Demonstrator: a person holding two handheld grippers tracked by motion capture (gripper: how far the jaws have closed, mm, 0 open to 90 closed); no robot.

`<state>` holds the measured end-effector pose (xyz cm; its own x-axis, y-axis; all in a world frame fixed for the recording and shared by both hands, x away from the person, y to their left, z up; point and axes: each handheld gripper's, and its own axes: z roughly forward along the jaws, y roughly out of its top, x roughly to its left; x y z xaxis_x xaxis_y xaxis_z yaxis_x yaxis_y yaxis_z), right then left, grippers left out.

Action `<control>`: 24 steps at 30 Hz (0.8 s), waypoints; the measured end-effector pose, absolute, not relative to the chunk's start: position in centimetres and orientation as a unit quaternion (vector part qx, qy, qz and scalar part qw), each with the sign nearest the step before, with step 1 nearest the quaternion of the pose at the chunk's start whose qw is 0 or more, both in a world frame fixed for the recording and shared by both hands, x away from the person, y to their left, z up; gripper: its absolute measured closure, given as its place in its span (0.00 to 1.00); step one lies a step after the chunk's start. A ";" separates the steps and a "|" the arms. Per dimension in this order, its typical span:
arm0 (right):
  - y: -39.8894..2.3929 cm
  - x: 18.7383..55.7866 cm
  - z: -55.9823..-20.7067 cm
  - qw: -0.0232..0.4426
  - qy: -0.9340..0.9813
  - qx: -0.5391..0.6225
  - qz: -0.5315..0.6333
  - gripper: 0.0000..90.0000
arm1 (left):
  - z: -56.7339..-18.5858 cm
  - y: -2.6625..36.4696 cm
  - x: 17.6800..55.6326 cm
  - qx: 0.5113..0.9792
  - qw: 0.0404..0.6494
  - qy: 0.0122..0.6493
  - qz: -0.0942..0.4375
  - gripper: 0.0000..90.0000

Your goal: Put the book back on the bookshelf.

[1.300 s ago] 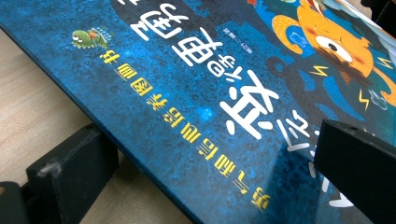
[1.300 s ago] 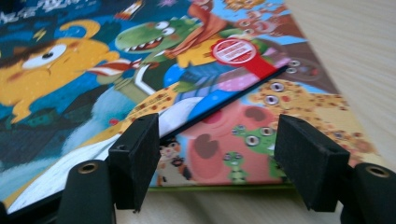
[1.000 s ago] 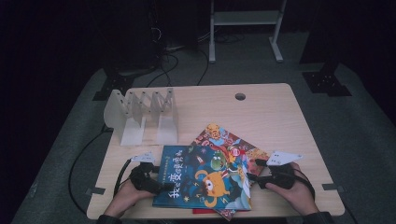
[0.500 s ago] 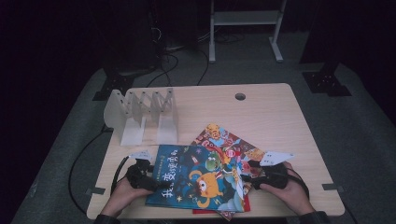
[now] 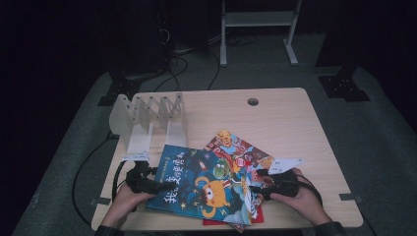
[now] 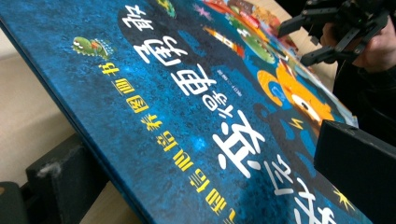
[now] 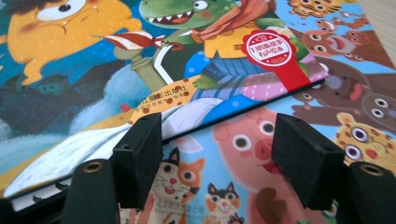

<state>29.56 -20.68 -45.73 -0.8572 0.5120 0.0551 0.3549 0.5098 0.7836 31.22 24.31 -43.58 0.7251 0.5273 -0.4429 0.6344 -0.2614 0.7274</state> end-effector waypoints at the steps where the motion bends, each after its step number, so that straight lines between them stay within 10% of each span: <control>1: -20.6 29.6 -45.7 0.091 0.865 0.248 0.427 0.36 | -43.5 24.2 31.2 0.790 0.489 0.365 -0.057 0.00; 24: -20.0 29.6 -45.6 0.081 0.873 0.229 0.423 0.39 | -38.5 23.6 32.5 0.807 0.477 0.343 -0.055 0.04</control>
<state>29.64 -19.98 -45.56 -0.8822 0.4679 0.0516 0.3307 0.5379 0.7754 32.54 23.57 -38.46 0.7582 0.5016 -0.4166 0.6070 -0.3095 0.7320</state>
